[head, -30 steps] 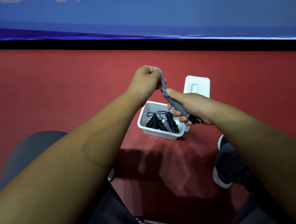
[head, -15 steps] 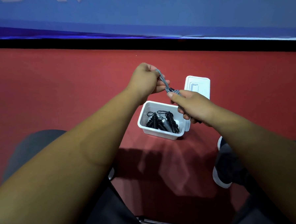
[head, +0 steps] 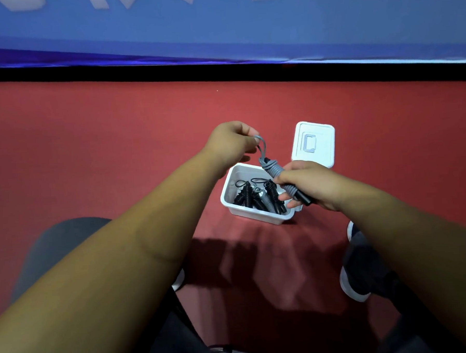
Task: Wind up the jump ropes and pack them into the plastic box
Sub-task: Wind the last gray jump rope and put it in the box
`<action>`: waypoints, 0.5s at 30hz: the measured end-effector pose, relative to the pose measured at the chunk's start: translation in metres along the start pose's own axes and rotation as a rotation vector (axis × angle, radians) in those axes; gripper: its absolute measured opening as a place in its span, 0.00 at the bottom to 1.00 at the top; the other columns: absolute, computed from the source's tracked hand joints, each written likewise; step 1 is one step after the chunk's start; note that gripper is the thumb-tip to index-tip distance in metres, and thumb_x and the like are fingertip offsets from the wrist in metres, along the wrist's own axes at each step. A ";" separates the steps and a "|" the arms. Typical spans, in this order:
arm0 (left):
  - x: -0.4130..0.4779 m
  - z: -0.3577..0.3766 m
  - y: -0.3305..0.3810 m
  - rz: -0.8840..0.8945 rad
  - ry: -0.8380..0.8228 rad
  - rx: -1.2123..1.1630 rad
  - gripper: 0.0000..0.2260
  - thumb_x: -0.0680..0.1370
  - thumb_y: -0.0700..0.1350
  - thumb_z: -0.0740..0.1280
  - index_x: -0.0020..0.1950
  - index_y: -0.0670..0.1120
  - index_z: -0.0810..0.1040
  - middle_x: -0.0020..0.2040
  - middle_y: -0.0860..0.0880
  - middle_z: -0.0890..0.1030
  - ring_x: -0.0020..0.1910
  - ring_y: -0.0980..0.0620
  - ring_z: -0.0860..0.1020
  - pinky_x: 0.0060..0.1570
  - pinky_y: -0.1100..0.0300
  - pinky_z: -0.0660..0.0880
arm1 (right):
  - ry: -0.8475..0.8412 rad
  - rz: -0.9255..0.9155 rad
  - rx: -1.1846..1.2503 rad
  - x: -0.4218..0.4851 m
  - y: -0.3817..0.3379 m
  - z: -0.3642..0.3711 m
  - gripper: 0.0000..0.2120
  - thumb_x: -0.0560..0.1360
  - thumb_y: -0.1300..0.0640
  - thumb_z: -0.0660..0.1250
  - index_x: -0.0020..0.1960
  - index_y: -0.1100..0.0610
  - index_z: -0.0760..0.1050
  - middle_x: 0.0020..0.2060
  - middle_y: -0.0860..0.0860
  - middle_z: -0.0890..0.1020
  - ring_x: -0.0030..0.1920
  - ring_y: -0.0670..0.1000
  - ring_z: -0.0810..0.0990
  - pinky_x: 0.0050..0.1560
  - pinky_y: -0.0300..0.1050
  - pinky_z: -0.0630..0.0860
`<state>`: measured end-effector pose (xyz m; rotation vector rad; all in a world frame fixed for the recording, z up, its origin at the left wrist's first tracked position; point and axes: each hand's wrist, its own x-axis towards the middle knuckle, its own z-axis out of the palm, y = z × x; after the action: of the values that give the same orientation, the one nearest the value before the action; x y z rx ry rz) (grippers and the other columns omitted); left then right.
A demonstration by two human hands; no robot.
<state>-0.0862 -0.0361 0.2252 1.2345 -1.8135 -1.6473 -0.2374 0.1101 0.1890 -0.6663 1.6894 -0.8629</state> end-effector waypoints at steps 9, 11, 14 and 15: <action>0.066 0.018 -0.055 -0.104 0.032 0.122 0.02 0.78 0.35 0.71 0.49 0.41 0.82 0.43 0.43 0.85 0.40 0.50 0.80 0.44 0.52 0.80 | 0.080 0.018 -0.317 0.086 0.025 0.006 0.05 0.74 0.53 0.79 0.46 0.53 0.85 0.44 0.53 0.88 0.41 0.51 0.84 0.44 0.44 0.79; 0.083 0.020 -0.077 -0.135 0.029 0.126 0.03 0.77 0.34 0.72 0.49 0.40 0.83 0.46 0.41 0.87 0.41 0.50 0.80 0.47 0.50 0.82 | 0.102 0.024 -0.332 0.110 0.042 0.009 0.07 0.73 0.52 0.79 0.47 0.55 0.86 0.44 0.54 0.89 0.40 0.51 0.84 0.42 0.43 0.78; 0.109 0.023 -0.111 -0.204 0.019 0.113 0.08 0.76 0.31 0.70 0.49 0.43 0.84 0.47 0.43 0.87 0.43 0.49 0.81 0.49 0.50 0.82 | 0.094 0.054 -0.300 0.145 0.066 0.016 0.06 0.75 0.53 0.78 0.47 0.54 0.85 0.45 0.54 0.88 0.44 0.53 0.86 0.49 0.46 0.81; 0.118 0.024 -0.121 -0.235 0.012 0.109 0.11 0.76 0.30 0.68 0.49 0.44 0.84 0.48 0.45 0.87 0.44 0.49 0.82 0.47 0.51 0.82 | 0.088 0.078 -0.288 0.156 0.072 0.018 0.07 0.75 0.52 0.77 0.49 0.55 0.85 0.46 0.55 0.88 0.48 0.55 0.87 0.54 0.50 0.83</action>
<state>-0.1261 -0.1070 0.0757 1.5526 -1.8299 -1.6754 -0.2626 0.0254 0.0400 -0.7586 1.9273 -0.6062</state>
